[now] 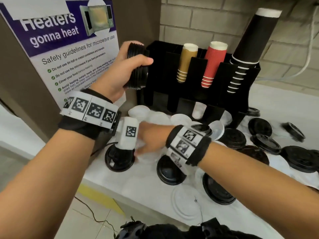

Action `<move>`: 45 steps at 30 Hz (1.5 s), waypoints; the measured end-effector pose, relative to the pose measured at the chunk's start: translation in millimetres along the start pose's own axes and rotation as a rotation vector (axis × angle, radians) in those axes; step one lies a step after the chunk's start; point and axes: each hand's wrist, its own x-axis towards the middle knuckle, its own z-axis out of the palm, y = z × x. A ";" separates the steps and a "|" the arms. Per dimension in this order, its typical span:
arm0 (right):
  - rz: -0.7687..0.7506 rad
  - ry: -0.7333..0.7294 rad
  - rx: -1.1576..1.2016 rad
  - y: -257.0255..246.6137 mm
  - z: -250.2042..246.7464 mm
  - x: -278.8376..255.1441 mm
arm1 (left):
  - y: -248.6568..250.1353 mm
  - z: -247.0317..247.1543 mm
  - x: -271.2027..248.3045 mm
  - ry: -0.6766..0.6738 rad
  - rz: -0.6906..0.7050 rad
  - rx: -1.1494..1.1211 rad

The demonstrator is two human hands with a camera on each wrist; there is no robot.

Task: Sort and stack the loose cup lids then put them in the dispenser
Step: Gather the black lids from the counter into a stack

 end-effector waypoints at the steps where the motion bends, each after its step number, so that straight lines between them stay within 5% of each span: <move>1: -0.034 -0.049 -0.101 -12.6 5.6 7.0 | 2.9 0.6 0.8 -0.014 0.007 0.016; 6: -0.141 -0.077 -0.500 -45.7 30.5 44.2 | 9.6 1.2 3.5 -0.029 0.017 0.004; 11: -0.130 0.107 -0.281 -45.1 46.1 53.4 | 9.1 -1.8 3.4 -0.030 0.013 0.001; 17: -0.225 -0.045 -0.431 -42.5 44.8 54.4 | 9.5 0.2 5.2 -0.041 0.010 -0.018; 22: -0.229 0.199 0.139 -24.6 11.2 29.1 | 14.7 5.1 4.1 -0.062 0.010 -0.115; 27: 0.071 0.375 0.224 37.9 -22.6 -4.2 | 15.9 12.4 -1.8 -0.099 0.031 -0.237; 30: 0.181 0.624 0.393 72.9 -33.5 -42.9 | 1.2 17.7 -7.0 -0.085 0.023 -0.290; 34: 0.162 0.870 1.043 88.1 -36.6 -82.9 | -29.2 30.1 -12.5 -0.089 -0.072 -0.324; 37: 0.068 0.859 1.192 89.5 -36.1 -98.7 | -45.5 45.7 -15.4 -0.103 -0.126 -0.300; 45: -0.018 0.793 1.142 77.6 -30.8 -108.5 | -56.5 71.4 -21.8 -0.189 -0.173 -0.301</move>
